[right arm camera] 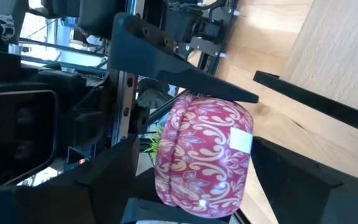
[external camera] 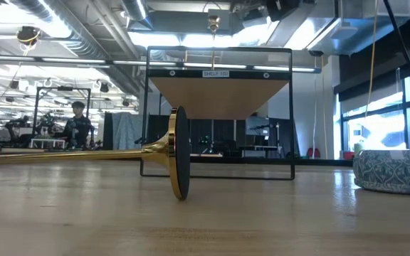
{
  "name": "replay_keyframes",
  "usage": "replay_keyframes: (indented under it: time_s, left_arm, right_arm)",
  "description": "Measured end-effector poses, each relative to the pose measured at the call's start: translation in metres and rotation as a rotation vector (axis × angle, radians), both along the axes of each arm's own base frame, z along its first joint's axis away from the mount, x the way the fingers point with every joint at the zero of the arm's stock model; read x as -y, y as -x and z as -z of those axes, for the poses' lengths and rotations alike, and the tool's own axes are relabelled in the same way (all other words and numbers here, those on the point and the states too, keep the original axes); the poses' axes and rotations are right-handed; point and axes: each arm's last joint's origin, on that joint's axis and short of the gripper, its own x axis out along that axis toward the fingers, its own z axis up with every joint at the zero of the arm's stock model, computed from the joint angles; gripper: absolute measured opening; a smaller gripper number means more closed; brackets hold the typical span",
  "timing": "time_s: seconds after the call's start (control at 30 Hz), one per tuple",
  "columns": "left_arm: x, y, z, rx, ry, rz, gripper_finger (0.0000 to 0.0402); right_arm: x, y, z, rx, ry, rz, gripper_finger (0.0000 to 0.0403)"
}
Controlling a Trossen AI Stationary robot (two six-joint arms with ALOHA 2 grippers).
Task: Pick & Place candle stick holders
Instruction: Put the pink scented candle on the shelf
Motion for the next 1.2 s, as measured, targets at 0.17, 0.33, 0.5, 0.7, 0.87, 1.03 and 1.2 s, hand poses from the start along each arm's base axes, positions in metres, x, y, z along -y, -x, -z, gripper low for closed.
replay_keyframes:
  time_s: [0.17,0.33,0.5,0.7,0.87,1.03,1.2]
  left_arm:
    - [0.000,0.000,0.000,0.000,-0.003,-0.002,0.0293]
    - [0.000,0.000,0.000,0.000,-0.008,0.003,0.0293]
    - [0.000,0.000,0.000,-0.002,-0.017,0.008,0.0293]
    - [0.001,-0.002,-0.002,0.018,-0.039,0.032,0.0293]
    - [0.002,-0.002,-0.002,0.024,-0.038,0.030,0.0297]
    - [0.005,0.004,-0.001,-0.003,-0.028,-0.012,0.0347]
    - [0.007,0.014,0.005,-0.078,-0.048,-0.074,0.0370]
  right_arm:
    - [0.000,0.000,0.000,-0.002,-0.020,0.003,0.0299]
    - [0.000,0.000,0.001,-0.012,-0.018,0.001,0.0261]
    - [0.000,0.000,0.001,-0.016,-0.017,0.002,0.0222]
    - [0.000,0.001,0.002,-0.029,-0.027,0.002,0.0200]
    - [0.000,0.001,0.003,-0.033,-0.033,-0.007,0.0196]
    - [0.000,0.001,0.004,-0.044,-0.025,-0.016,0.0184]
    - [0.000,0.001,0.004,-0.044,-0.031,-0.028,0.0174]
